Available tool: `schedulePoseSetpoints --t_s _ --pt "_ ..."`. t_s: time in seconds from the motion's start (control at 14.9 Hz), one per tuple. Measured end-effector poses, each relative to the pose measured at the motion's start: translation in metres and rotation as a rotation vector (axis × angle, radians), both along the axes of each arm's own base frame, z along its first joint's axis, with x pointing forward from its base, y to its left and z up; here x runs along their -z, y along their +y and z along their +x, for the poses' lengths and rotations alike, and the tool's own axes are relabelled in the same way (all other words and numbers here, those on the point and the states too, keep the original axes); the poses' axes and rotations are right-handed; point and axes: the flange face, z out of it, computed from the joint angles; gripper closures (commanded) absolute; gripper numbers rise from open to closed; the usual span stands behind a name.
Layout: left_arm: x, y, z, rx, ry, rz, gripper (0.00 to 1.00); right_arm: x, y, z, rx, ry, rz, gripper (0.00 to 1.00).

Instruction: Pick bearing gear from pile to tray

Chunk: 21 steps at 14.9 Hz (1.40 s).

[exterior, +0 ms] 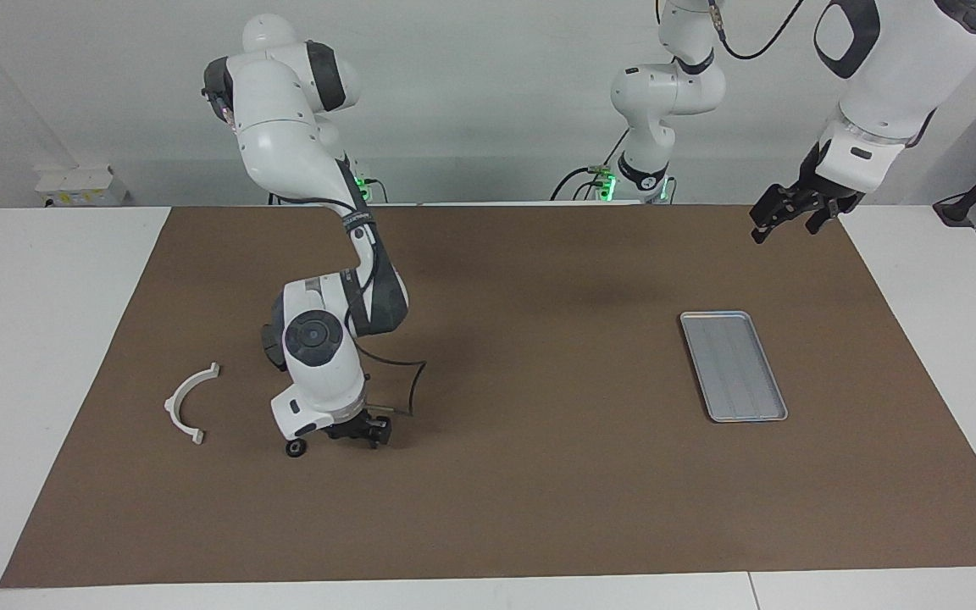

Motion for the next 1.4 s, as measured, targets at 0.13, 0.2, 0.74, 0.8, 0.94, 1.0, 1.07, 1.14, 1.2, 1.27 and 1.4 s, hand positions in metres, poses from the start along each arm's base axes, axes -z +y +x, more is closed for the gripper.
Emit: schedulePoseSetpoints --t_s 0.13,0.2,0.74,0.8,0.94,1.0,1.07,1.14,1.2,1.27,1.4 --pt "0.000 0.000 0.000 0.000 0.000 0.000 0.00 -0.004 0.003 0.000 0.015 -0.002 0.018 0.60" --pt "0.000 0.000 0.000 0.000 0.000 0.000 0.00 -0.004 0.004 0.000 0.026 -0.001 0.025 0.60" --pt "0.000 0.000 0.000 0.000 0.000 0.000 0.00 -0.005 0.004 -0.001 0.056 0.011 0.032 1.00" --pt "0.000 0.000 0.000 0.000 0.000 0.000 0.00 -0.005 0.003 -0.003 0.058 0.033 0.025 1.00" --pt "0.000 0.000 0.000 0.000 0.000 0.000 0.00 -0.014 0.000 -0.008 0.063 0.106 0.003 1.00" --pt "0.000 0.000 0.000 0.000 0.000 0.000 0.00 -0.029 0.001 -0.009 0.064 0.135 -0.005 1.00" --pt "0.000 0.000 0.000 0.000 0.000 0.000 0.00 -0.051 0.006 -0.010 0.058 0.161 -0.006 1.00" --pt "0.000 0.000 0.000 0.000 0.000 0.000 0.00 -0.076 0.018 -0.013 0.047 0.180 0.004 1.00" --pt "0.000 0.000 0.000 0.000 0.000 0.000 0.00 -0.101 0.035 -0.019 0.064 0.192 0.024 1.00" --pt "0.000 0.000 0.000 0.000 0.000 0.000 0.00 -0.121 0.054 -0.026 0.115 0.198 0.051 1.00" --pt "0.000 0.000 0.000 0.000 0.000 0.000 0.00 -0.150 0.110 -0.044 0.233 0.187 0.088 1.00"
